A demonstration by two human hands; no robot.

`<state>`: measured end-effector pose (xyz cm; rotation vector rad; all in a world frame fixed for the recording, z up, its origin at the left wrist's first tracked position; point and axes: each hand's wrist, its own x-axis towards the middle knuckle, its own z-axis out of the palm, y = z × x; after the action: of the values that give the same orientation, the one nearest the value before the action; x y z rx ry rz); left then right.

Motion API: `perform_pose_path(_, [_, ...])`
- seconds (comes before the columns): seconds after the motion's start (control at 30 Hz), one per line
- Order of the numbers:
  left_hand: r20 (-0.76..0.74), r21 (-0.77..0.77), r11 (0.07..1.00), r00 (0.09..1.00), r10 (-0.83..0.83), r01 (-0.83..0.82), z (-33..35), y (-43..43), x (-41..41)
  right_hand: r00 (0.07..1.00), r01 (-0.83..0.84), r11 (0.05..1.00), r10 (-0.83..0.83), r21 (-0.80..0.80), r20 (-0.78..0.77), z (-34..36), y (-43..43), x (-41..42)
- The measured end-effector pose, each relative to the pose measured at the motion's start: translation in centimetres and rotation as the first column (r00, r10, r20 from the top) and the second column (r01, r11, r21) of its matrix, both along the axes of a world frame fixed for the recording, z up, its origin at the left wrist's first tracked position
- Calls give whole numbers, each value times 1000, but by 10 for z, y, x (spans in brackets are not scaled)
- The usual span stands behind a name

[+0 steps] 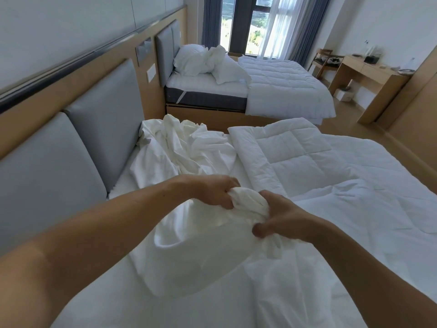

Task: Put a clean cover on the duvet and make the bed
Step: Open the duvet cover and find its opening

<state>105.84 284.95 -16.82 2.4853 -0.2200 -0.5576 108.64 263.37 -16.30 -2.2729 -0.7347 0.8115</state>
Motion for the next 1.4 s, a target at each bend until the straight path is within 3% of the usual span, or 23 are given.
perform_pose_path(0.07, [-256, -209, 978, 965, -63, 8, 10, -3, -9, 1000, 22, 1000, -22, 13, -13, 4, 1, 3])
perform_pose_path(0.1, [-283, -352, 936, 952, -118, 11, 15, -7, -15, 1000, 28, 999, -27, 21, -14, 6, 2, 5])
perform_pose_path(0.17, [-217, -463, 886, 966, -141, 25, 13, -16, -18, 1000, 24, 999, -24, 34, -19, 9, 7, 8])
perform_pose_path(0.27, [-197, -320, 947, 980, -22, -43, 2, -19, -10, 998, 7, 1000, -5, 21, -65, 9, 11, 9])
perform_pose_path(0.37, [-208, -148, 989, 978, -5, -26, 4, -10, -4, 992, -41, 998, 35, -47, -119, 3, 8, 9])
perform_pose_path(0.43, [-208, -150, 988, 978, -9, -23, 7, -7, -1, 983, -57, 998, 50, -34, -176, 0, 7, 7])
perform_pose_path(0.57, [-319, -356, 928, 948, -10, -110, 5, -8, -1, 964, -29, 1000, 30, 8, -263, 2, 7, 9])
perform_pose_path(0.63, [-369, -387, 915, 929, -38, -116, 4, -9, 0, 945, -41, 999, 39, -1, -326, 2, 4, 11])
perform_pose_path(0.8, [-367, -278, 960, 928, -61, -47, 0, -7, 5, 940, -86, 991, 48, -98, -339, 1, 7, 13])
perform_pose_path(0.93, [-416, -248, 963, 910, -5, -108, 1, -8, 6, 949, -68, 989, 22, -134, -315, 1, 10, 21])
perform_pose_path(1.1, [-424, 14, 1000, 906, -17, 25, 3, -10, 10, 956, -88, 982, 36, -168, -292, -10, 16, 22])
perform_pose_path(1.27, [-464, -161, 980, 885, 27, -114, -7, -1, 11, 940, -99, 989, 58, -107, -336, -17, 11, 34])
perform_pose_path(1.4, [-434, -260, 928, 891, 134, -266, -13, -4, 15, 930, -44, 998, 61, 53, -363, -26, 4, 44])
